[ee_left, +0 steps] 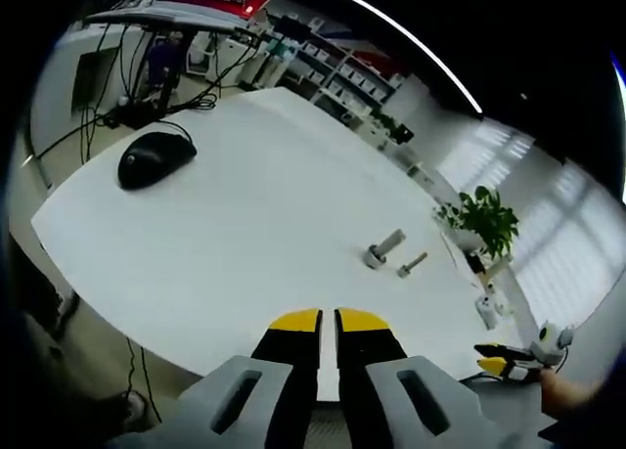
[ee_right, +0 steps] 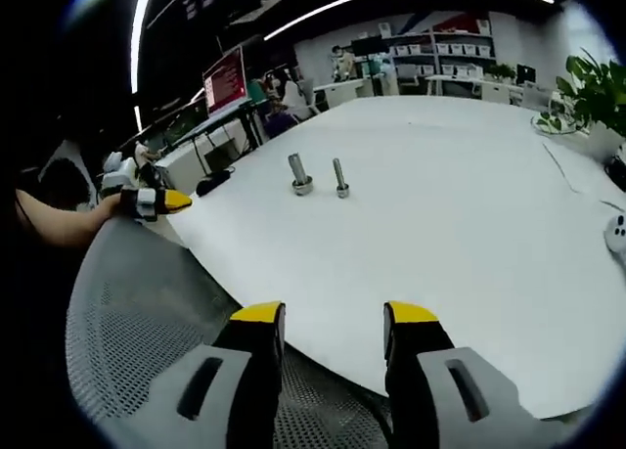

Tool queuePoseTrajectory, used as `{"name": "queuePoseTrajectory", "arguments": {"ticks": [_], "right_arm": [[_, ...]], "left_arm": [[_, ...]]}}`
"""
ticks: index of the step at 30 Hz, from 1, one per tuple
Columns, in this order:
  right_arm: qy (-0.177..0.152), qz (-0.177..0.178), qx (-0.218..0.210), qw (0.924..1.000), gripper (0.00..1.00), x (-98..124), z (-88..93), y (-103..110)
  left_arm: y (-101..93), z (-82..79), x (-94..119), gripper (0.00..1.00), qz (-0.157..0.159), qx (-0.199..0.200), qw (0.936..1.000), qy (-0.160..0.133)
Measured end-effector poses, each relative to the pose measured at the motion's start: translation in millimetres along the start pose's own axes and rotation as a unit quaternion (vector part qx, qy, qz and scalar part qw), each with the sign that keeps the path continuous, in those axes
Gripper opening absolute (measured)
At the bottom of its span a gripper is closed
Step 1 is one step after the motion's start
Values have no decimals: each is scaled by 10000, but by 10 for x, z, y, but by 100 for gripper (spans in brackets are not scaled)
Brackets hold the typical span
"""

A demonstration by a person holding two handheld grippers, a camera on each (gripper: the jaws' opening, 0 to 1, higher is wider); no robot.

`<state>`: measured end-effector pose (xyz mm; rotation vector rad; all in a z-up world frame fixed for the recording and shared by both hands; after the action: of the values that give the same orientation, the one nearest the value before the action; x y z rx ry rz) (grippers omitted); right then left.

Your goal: Place the washer onto the threaded stud by aligning its center hole with the stud, sliding it down to the base, and recovering from edge contact or off-axis alignment until the washer reaches the visible bottom stop.

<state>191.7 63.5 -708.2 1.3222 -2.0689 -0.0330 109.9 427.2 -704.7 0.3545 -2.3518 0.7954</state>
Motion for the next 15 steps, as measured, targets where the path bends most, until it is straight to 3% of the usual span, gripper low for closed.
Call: {"name": "queuePoseTrajectory", "arguments": {"ticks": [2, 15], "right_arm": [[-52, -35, -83, 9999, 42, 4, 7, 0], [3, 91, -453, 9989, 42, 16, 86, -64]], "left_arm": [[-13, 2, 5, 1, -18, -162, 9999, -37], [-19, 25, 1, 1, 38, -43, 10000, 71]]}}
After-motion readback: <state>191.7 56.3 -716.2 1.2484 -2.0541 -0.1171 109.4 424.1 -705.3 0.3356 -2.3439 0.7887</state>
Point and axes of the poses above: the point that each gripper's makers call its tool centre point, and the gripper's own axes: x roughly backward along the fingers, y roughly to its left, z roughly out of its underside, the point moved 6 cm from there along x, roughly backward along the fingers, and after that the axes turned 15 degrees about -z, right-handed, at the moved point
